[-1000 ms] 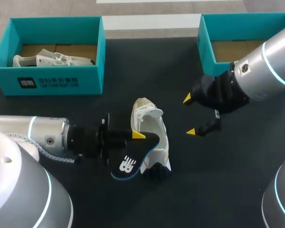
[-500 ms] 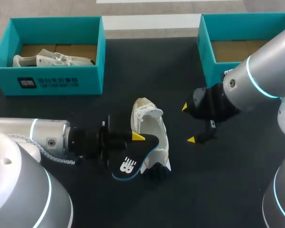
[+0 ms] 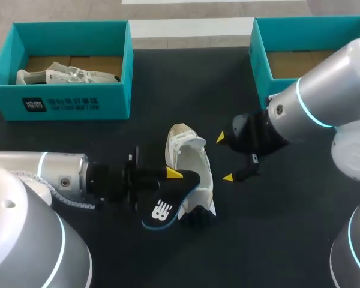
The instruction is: Take the shoe out of the shoebox, open the shoe tongue, remove and reinsert the insole, then place the shoe into the shoebox
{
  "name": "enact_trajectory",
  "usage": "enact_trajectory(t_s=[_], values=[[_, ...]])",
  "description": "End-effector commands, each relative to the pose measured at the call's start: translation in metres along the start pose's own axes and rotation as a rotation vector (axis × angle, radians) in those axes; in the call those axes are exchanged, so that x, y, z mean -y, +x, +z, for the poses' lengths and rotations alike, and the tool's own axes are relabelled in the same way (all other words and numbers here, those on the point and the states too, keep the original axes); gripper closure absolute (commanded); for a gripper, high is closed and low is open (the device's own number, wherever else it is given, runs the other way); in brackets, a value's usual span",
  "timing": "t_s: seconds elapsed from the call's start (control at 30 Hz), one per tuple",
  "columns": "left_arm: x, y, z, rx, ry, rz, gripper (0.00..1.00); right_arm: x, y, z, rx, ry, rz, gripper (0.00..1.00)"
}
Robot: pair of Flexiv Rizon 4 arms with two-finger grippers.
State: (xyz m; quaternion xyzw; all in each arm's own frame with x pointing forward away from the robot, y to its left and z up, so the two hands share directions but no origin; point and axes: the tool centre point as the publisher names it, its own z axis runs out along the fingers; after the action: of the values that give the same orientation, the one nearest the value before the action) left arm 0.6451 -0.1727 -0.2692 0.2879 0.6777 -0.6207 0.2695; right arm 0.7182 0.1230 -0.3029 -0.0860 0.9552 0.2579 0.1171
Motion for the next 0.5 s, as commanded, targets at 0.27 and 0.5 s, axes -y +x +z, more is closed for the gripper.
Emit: enact_trajectory(t_s=[0.27,0.5], values=[[-0.003,-0.009,-0.003,0.042,-0.019,0.012,1.0,-0.005,0.0,0.02,-0.02,-0.012,0.005,0.0],[-0.009,-0.01,0.01,0.045,-0.033,0.013,1.0,-0.004,0.001,0.02,-0.016,-0.016,0.007,0.0]])
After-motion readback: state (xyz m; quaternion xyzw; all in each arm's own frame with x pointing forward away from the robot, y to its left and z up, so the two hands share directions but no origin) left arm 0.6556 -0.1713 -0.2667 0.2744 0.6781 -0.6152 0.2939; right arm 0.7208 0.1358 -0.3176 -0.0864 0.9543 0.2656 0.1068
